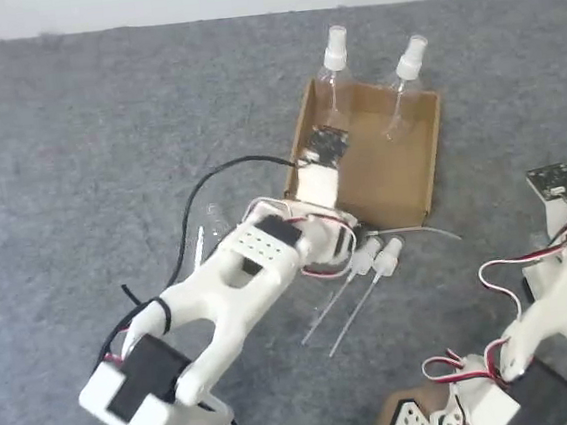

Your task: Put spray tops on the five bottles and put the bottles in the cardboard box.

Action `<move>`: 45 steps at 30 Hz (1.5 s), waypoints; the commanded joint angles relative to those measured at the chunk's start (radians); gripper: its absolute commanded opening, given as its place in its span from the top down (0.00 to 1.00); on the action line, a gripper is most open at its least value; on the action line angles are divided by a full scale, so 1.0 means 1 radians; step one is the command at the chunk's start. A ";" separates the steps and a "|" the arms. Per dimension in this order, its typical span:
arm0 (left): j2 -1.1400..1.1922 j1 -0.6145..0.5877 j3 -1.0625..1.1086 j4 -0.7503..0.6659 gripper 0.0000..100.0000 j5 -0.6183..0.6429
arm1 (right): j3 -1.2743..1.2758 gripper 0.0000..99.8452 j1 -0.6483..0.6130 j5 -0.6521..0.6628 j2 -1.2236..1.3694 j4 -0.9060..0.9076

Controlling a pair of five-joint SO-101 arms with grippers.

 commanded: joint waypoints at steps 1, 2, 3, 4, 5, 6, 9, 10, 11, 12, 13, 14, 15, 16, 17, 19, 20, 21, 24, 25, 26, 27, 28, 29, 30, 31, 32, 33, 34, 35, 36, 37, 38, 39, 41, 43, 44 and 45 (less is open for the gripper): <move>0.008 -0.020 -0.058 -0.020 0.76 -0.051 | -0.058 0.84 0.004 0.011 0.005 -0.002; 0.018 -0.021 -0.062 -0.020 0.76 -0.051 | -0.058 0.84 0.004 0.011 0.005 -0.002; 0.028 -0.021 -0.064 -0.020 0.76 -0.051 | -0.058 0.84 0.002 0.011 0.005 -0.002; 0.032 -0.018 -0.065 -0.020 0.76 -0.052 | -0.058 0.84 0.002 0.011 0.005 -0.002; 0.035 -0.017 -0.065 -0.020 0.76 -0.052 | -0.058 0.84 0.002 0.011 0.005 -0.002; 0.040 -0.014 -0.065 -0.021 0.76 -0.051 | -0.058 0.84 0.002 0.011 0.005 -0.002; 0.052 -0.009 -0.074 -0.020 0.76 -0.052 | -0.058 0.84 0.002 0.011 0.005 -0.002; 0.058 -0.012 -0.077 -0.020 0.76 -0.051 | -0.058 0.84 0.002 0.011 0.005 -0.002; 0.064 -0.014 -0.081 -0.020 0.76 -0.049 | -0.058 0.84 0.002 0.011 0.005 -0.002; 0.071 -0.014 -0.081 -0.020 0.76 -0.049 | -0.058 0.84 0.002 0.011 0.005 -0.002; 0.072 -0.014 -0.081 -0.020 0.76 -0.049 | -0.058 0.84 0.002 0.011 0.005 -0.002; 0.069 -0.014 -0.077 -0.020 0.76 -0.049 | -0.058 0.84 0.004 0.011 0.005 -0.002; 0.068 -0.014 -0.076 -0.020 0.76 -0.049 | -0.058 0.84 0.005 0.011 0.005 -0.002; 0.068 -0.014 -0.076 -0.020 0.76 -0.048 | -0.058 0.84 0.005 0.011 0.005 -0.002; 0.068 -0.012 -0.076 -0.020 0.76 -0.049 | -0.058 0.84 0.005 0.011 0.005 -0.002; 0.068 -0.006 -0.076 -0.018 0.76 -0.051 | -0.058 0.84 0.005 0.011 0.005 -0.002; 0.068 -0.005 -0.074 -0.017 0.76 -0.049 | -0.058 0.84 0.005 0.011 0.005 -0.002; 0.068 -0.002 -0.074 -0.014 0.76 -0.048 | -0.058 0.84 0.005 0.011 0.005 -0.002; 0.066 0.029 -0.082 0.020 0.76 -0.046 | -0.058 0.84 0.005 0.011 0.005 -0.002; 0.066 0.040 -0.087 0.025 0.76 -0.044 | -0.058 0.84 0.005 0.011 0.005 -0.002; 0.066 0.048 -0.088 0.026 0.76 -0.044 | -0.058 0.84 0.005 0.011 0.005 -0.002; 0.066 0.054 -0.091 0.028 0.76 -0.043 | -0.058 0.84 0.005 0.011 0.005 -0.002; 0.066 0.057 -0.097 0.038 0.76 -0.029 | -0.058 0.84 0.005 0.011 0.005 -0.002; 0.066 0.058 -0.107 0.049 0.76 -0.011 | -0.058 0.84 0.005 0.011 0.005 -0.002; 0.066 0.060 -0.117 0.072 0.76 0.006 | -0.058 0.84 0.007 0.011 0.005 -0.002; 0.068 0.060 -0.133 0.094 0.76 0.018 | -0.058 0.84 0.007 0.011 0.005 -0.002; 0.071 0.060 -0.148 0.110 0.75 0.028 | -0.058 0.84 0.007 0.012 0.005 -0.002; 0.075 0.055 -0.160 0.120 0.76 0.038 | -0.058 0.84 0.007 0.012 0.005 -0.002; 0.078 0.052 -0.168 0.123 0.76 0.052 | -0.058 0.84 0.007 0.012 0.005 -0.002; 0.080 0.052 -0.170 0.123 0.76 0.061 | -0.058 0.84 0.005 0.012 0.005 -0.002; 0.080 0.052 -0.170 0.120 0.76 0.063 | -0.058 0.84 0.005 0.012 0.005 -0.002; 0.080 0.052 -0.170 0.120 0.76 0.061 | -0.058 0.84 0.005 0.012 0.005 -0.002; 0.080 0.052 -0.170 0.120 0.76 0.063 | -0.058 0.84 0.005 0.012 0.005 -0.002; 0.080 0.052 -0.170 0.121 0.76 0.063 | -0.058 0.84 0.005 0.012 0.005 -0.002; 0.080 0.052 -0.170 0.123 0.76 0.064 | -0.058 0.84 0.007 0.012 0.002 -0.002; 0.080 0.052 -0.170 0.123 0.76 0.064 | -0.058 0.84 0.007 0.012 -0.001 -0.002; 0.080 0.052 -0.170 0.123 0.76 0.064 | -0.058 0.84 0.007 0.012 -0.002 -0.002; 0.080 0.051 -0.170 0.123 0.76 0.066 | -0.058 0.84 0.007 0.012 -0.002 -0.002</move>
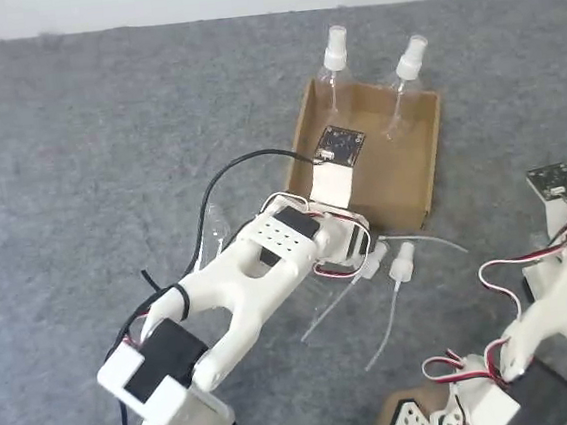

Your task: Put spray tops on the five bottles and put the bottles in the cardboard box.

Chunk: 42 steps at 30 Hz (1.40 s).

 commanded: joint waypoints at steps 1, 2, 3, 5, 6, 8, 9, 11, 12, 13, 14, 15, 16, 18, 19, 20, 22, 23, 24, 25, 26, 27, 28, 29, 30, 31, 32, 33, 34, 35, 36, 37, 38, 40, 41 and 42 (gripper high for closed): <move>-0.012 -0.005 -0.050 0.009 0.76 0.012 | -0.058 0.84 0.007 0.012 -0.002 -0.002; -0.012 -0.005 -0.050 0.011 0.76 0.009 | -0.058 0.84 0.007 0.012 -0.002 -0.002; -0.012 -0.005 -0.050 0.011 0.77 0.008 | -0.058 0.84 0.007 0.012 -0.002 -0.002; -0.012 -0.006 -0.051 0.011 0.80 0.008 | -0.058 0.84 0.007 0.012 -0.001 -0.002; -0.012 -0.006 -0.053 0.011 0.81 0.008 | -0.058 0.84 0.007 0.012 -0.001 -0.002; -0.012 -0.006 -0.053 0.011 0.81 0.006 | -0.058 0.84 0.007 0.012 -0.002 -0.002; -0.011 -0.006 -0.051 0.011 0.81 0.006 | -0.058 0.84 0.007 0.012 -0.002 -0.002; 0.000 -0.006 -0.051 0.011 0.81 0.006 | -0.058 0.84 0.007 0.012 -0.002 -0.002; 0.012 -0.006 -0.054 0.011 0.81 0.006 | -0.058 0.84 0.007 0.012 -0.002 -0.002; 0.026 -0.009 -0.056 0.011 0.81 0.006 | -0.058 0.84 0.007 0.012 -0.002 -0.002; 0.044 -0.014 -0.059 0.009 0.81 0.006 | -0.058 0.84 0.007 0.012 -0.001 -0.002; 0.055 -0.020 -0.061 0.008 0.81 0.006 | -0.058 0.84 0.007 0.012 -0.001 -0.002; 0.063 -0.020 -0.064 0.011 0.81 0.006 | -0.058 0.84 0.007 0.012 -0.001 -0.002; 0.052 -0.020 -0.076 0.034 0.79 0.006 | -0.058 0.84 0.007 0.012 0.002 -0.002; 0.040 -0.018 -0.081 0.052 0.77 0.006 | -0.058 0.84 0.007 0.012 0.002 -0.002; 0.023 -0.014 -0.084 0.068 0.76 0.008 | -0.058 0.84 0.007 0.012 0.002 -0.002; -0.017 -0.014 -0.091 0.095 0.75 0.008 | -0.058 0.84 0.007 0.012 0.002 -0.002; -0.035 -0.014 -0.094 0.109 0.75 0.008 | -0.058 0.84 0.007 0.012 0.002 -0.002; -0.054 -0.017 -0.096 0.115 0.75 0.008 | -0.058 0.84 0.007 0.012 0.002 -0.002; -0.064 -0.018 -0.096 0.117 0.75 0.008 | -0.058 0.84 0.007 0.012 0.002 -0.002; -0.072 -0.018 -0.096 0.117 0.75 0.009 | -0.058 0.84 0.007 0.012 0.002 -0.002; -0.077 -0.020 -0.094 0.118 0.75 0.009 | -0.058 0.84 0.005 0.012 0.002 -0.002; -0.077 -0.018 -0.094 0.118 0.75 0.011 | -0.058 0.84 0.004 0.012 0.002 -0.002; -0.077 -0.018 -0.094 0.117 0.75 0.012 | -0.058 0.84 0.004 0.012 0.004 -0.002; -0.077 -0.018 -0.094 0.103 0.75 0.012 | -0.058 0.84 0.004 0.012 0.004 -0.002; -0.077 -0.018 -0.090 0.087 0.75 0.012 | -0.058 0.84 0.004 0.012 0.004 -0.002; -0.077 -0.018 -0.088 0.074 0.75 0.012 | -0.058 0.84 0.004 0.012 0.004 -0.002; -0.074 -0.018 -0.088 0.063 0.75 0.014 | -0.058 0.84 0.005 0.012 0.004 -0.002; -0.066 -0.018 -0.093 0.060 0.75 0.014 | -0.058 0.84 0.005 0.012 0.004 -0.002; -0.057 -0.018 -0.096 0.051 0.75 0.014 | -0.058 0.84 0.007 0.012 0.004 -0.002; -0.046 -0.018 -0.096 0.037 0.75 0.014 | -0.058 0.84 0.007 0.012 0.004 -0.002; -0.037 -0.018 -0.096 0.023 0.75 0.014 | -0.058 0.84 0.007 0.012 0.004 -0.002; -0.025 -0.018 -0.096 0.009 0.75 0.014 | -0.058 0.84 0.007 0.012 0.004 -0.002; 0.003 -0.018 -0.096 -0.015 0.75 0.014 | -0.058 0.84 0.007 0.012 0.004 -0.002; 0.017 -0.018 -0.096 -0.025 0.75 0.014 | -0.058 0.84 0.007 0.012 0.004 -0.002; 0.031 -0.018 -0.096 -0.032 0.75 0.014 | -0.058 0.84 0.007 0.012 0.004 -0.002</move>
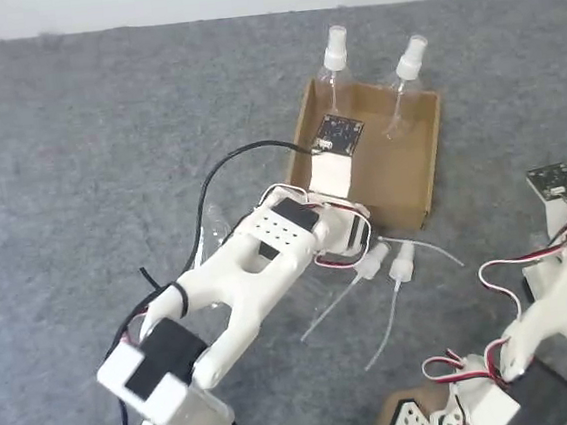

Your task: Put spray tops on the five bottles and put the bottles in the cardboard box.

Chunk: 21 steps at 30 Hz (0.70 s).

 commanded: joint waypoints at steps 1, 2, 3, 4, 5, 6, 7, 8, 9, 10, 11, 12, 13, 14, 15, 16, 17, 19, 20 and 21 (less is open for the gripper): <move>0.015 -0.005 -0.042 -0.041 0.75 0.011 | -0.058 0.84 0.007 0.012 0.004 -0.002; 0.026 -0.005 -0.042 -0.043 0.75 0.011 | -0.058 0.84 0.007 0.012 0.004 -0.002; 0.037 -0.005 -0.042 -0.043 0.75 0.011 | -0.058 0.84 0.007 0.012 0.004 -0.002; 0.044 -0.005 -0.042 -0.041 0.75 0.011 | -0.058 0.84 0.007 0.012 0.004 -0.002; 0.051 -0.005 -0.042 -0.040 0.75 0.011 | -0.058 0.84 0.007 0.012 0.004 -0.002; 0.051 -0.005 -0.039 -0.038 0.75 0.011 | -0.058 0.84 0.007 0.012 0.004 -0.002; 0.049 -0.005 -0.036 -0.032 0.75 0.011 | -0.058 0.84 0.007 0.012 0.004 -0.002; 0.044 -0.005 -0.036 -0.012 0.75 0.008 | -0.058 0.84 0.007 0.012 0.004 -0.002; 0.040 -0.005 -0.036 0.009 0.75 0.005 | -0.058 0.84 0.007 0.012 0.004 -0.002; 0.035 -0.006 -0.036 0.031 0.75 0.005 | -0.058 0.84 0.007 0.012 0.004 -0.002; 0.028 -0.006 -0.036 0.048 0.75 0.005 | -0.058 0.84 0.007 0.012 0.004 -0.002; 0.021 -0.008 -0.036 0.061 0.75 0.003 | -0.058 0.84 0.007 0.012 0.004 -0.002; 0.015 -0.009 -0.036 0.071 0.75 0.003 | -0.058 0.84 0.007 0.012 0.004 -0.002; 0.008 -0.017 -0.036 0.078 0.75 0.003 | -0.058 0.84 0.007 0.012 0.004 -0.002; 0.000 -0.025 -0.036 0.083 0.75 0.003 | -0.058 0.84 0.007 0.012 0.004 -0.002; -0.008 -0.035 -0.036 0.083 0.75 0.003 | -0.058 0.84 0.007 0.012 0.004 -0.002; -0.014 -0.051 -0.036 0.083 0.76 0.003 | -0.058 0.84 0.007 0.012 0.005 -0.002; -0.025 -0.086 -0.036 0.081 0.78 0.003 | -0.058 0.84 0.008 0.012 0.005 -0.002; -0.028 -0.098 -0.036 0.080 0.79 0.002 | -0.058 0.84 0.008 0.012 0.005 -0.002; -0.032 -0.107 -0.036 0.081 0.80 -0.008 | -0.058 0.84 0.008 0.012 0.005 -0.002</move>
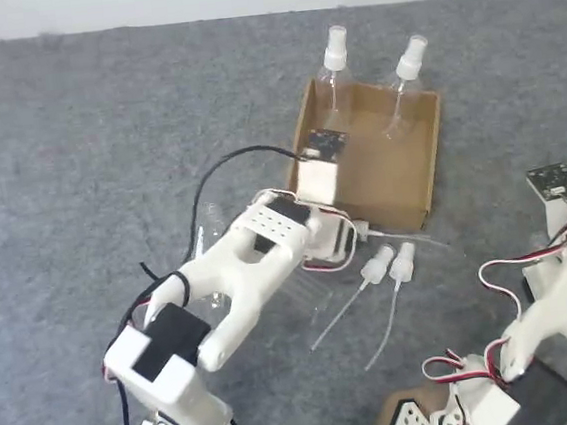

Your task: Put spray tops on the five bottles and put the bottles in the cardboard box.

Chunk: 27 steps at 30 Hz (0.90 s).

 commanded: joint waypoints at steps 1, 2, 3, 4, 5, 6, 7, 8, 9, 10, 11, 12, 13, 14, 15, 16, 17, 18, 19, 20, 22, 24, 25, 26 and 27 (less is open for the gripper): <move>-0.089 -0.035 -0.035 0.009 0.79 -0.021 | -0.058 0.84 0.008 0.012 0.005 -0.002; -0.095 -0.032 -0.033 0.018 0.79 -0.038 | -0.058 0.84 0.008 0.012 0.005 -0.002; -0.104 -0.031 -0.033 0.040 0.78 -0.048 | -0.058 0.84 0.008 0.012 0.005 -0.002; -0.114 -0.026 -0.038 0.061 0.77 -0.044 | -0.058 0.84 0.008 0.012 0.005 -0.002; -0.129 -0.017 -0.039 0.080 0.77 -0.046 | -0.058 0.84 0.008 0.012 0.005 -0.002; -0.147 -0.009 -0.039 0.097 0.76 -0.046 | -0.058 0.84 0.008 0.012 0.005 -0.002; -0.170 -0.003 -0.039 0.110 0.75 -0.046 | -0.058 0.84 0.008 0.012 0.005 -0.002; -0.193 0.008 -0.038 0.117 0.75 -0.046 | -0.058 0.84 0.008 0.012 0.005 -0.002; -0.215 0.017 -0.036 0.118 0.75 -0.046 | -0.058 0.84 0.007 0.012 0.005 -0.002; -0.229 0.026 -0.036 0.115 0.75 -0.044 | -0.058 0.84 0.007 0.012 0.005 -0.002; -0.239 0.034 -0.036 0.110 0.75 -0.044 | -0.058 0.84 0.007 0.012 0.005 -0.002; -0.242 0.037 -0.036 0.100 0.75 -0.044 | -0.058 0.84 0.007 0.012 0.005 -0.002; -0.238 0.046 -0.036 0.089 0.75 -0.044 | -0.058 0.84 0.007 0.012 0.005 -0.002; -0.230 0.051 -0.035 0.071 0.75 -0.044 | -0.058 0.84 0.007 0.012 0.005 -0.002; -0.215 0.055 -0.035 0.058 0.75 -0.044 | -0.058 0.84 0.007 0.012 0.005 -0.002; -0.195 0.058 -0.036 0.048 0.75 -0.044 | -0.058 0.84 0.007 0.012 0.005 -0.002; -0.170 0.060 -0.041 0.040 0.75 -0.044 | -0.058 0.84 0.007 0.012 0.005 -0.002; -0.146 0.060 -0.044 0.025 0.75 -0.044 | -0.058 0.84 0.007 0.012 0.005 -0.002; -0.123 0.060 -0.044 0.008 0.75 -0.044 | -0.058 0.84 0.007 0.012 0.005 -0.002; -0.098 0.060 -0.044 -0.011 0.75 -0.044 | -0.058 0.84 0.007 0.012 0.005 -0.002; -0.068 0.057 -0.044 -0.044 0.75 -0.044 | -0.058 0.84 0.007 0.012 0.005 -0.002; -0.048 0.055 -0.051 -0.068 0.75 -0.044 | -0.058 0.84 0.007 0.014 0.005 -0.002; -0.041 0.054 -0.061 -0.072 0.75 -0.044 | -0.058 0.84 0.007 0.014 0.005 -0.002; -0.040 0.054 -0.067 -0.074 0.75 -0.044 | -0.058 0.84 0.007 0.015 0.005 -0.002; -0.043 0.055 -0.073 -0.074 0.75 -0.044 | -0.058 0.84 0.007 0.015 0.005 -0.002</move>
